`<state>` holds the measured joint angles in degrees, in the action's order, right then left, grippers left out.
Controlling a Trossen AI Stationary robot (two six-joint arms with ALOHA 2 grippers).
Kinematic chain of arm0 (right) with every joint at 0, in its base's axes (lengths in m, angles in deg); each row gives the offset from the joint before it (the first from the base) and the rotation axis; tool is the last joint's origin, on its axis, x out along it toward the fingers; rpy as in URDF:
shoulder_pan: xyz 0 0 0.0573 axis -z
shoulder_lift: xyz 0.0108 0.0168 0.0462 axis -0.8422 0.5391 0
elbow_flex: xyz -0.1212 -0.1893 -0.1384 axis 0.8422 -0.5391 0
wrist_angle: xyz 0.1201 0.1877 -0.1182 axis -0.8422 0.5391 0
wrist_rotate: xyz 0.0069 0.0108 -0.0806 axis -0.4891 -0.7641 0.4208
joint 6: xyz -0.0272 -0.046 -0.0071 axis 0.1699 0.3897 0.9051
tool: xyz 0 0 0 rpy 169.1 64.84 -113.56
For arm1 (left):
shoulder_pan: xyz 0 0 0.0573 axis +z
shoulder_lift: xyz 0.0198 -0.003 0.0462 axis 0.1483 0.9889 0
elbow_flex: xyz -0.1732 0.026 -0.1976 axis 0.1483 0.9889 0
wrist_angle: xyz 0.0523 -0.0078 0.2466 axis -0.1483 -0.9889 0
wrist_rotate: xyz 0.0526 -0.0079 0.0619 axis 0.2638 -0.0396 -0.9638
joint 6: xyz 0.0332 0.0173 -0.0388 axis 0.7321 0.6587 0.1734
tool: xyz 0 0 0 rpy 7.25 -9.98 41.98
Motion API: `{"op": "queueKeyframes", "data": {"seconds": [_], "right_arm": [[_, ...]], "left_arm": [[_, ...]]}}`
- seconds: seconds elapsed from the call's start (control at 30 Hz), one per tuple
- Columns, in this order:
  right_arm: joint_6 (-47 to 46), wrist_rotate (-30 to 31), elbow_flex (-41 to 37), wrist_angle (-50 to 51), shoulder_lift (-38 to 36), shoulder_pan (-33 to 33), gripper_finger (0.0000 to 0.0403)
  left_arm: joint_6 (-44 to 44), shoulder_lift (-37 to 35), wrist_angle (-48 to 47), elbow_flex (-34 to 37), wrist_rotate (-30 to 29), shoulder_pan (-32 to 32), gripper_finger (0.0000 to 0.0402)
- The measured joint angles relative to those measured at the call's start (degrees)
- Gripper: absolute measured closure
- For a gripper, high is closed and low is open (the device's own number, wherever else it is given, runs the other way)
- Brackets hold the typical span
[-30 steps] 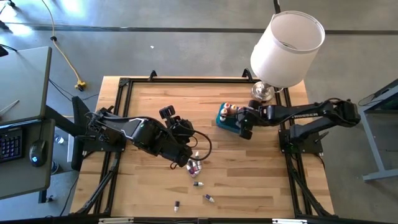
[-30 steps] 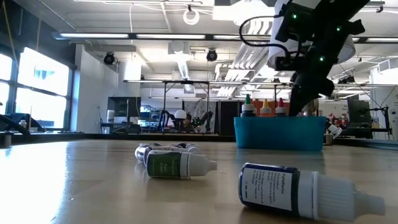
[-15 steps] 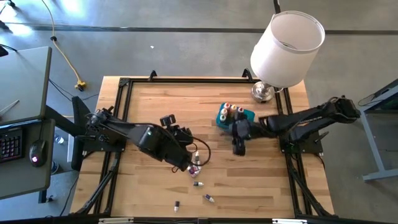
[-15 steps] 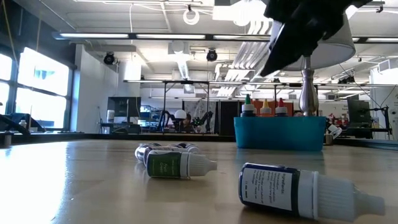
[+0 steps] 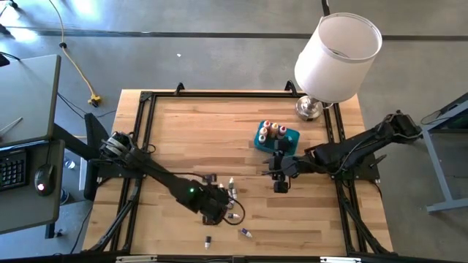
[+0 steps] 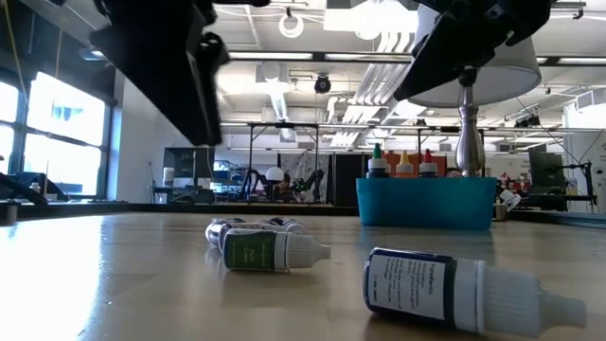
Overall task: Pick & Place food coloring
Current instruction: Put the small blue food coloring bottle into the blue bin
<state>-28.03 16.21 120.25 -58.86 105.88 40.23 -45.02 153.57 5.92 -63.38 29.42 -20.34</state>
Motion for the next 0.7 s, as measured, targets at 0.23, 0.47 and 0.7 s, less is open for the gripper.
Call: {"op": "queueKeyframes", "data": {"seconds": [0.23,0.47,0.7], "right_arm": [[-0.15,-0.50,0.00,-0.09,0.00,0.00,0.0258],[-0.26,-0.69,0.00,-0.04,0.00,0.00,0.0258],[-0.20,-0.70,0.00,0.04,0.00,0.00,0.0258]], "left_arm": [[16.97,0.08,2.71,1.24,7.35,6.12,0.0260],[27.73,2.46,2.44,1.20,19.46,13.33,0.0260],[32.52,5.32,2.54,1.20,26.19,15.14,0.0260]]}}
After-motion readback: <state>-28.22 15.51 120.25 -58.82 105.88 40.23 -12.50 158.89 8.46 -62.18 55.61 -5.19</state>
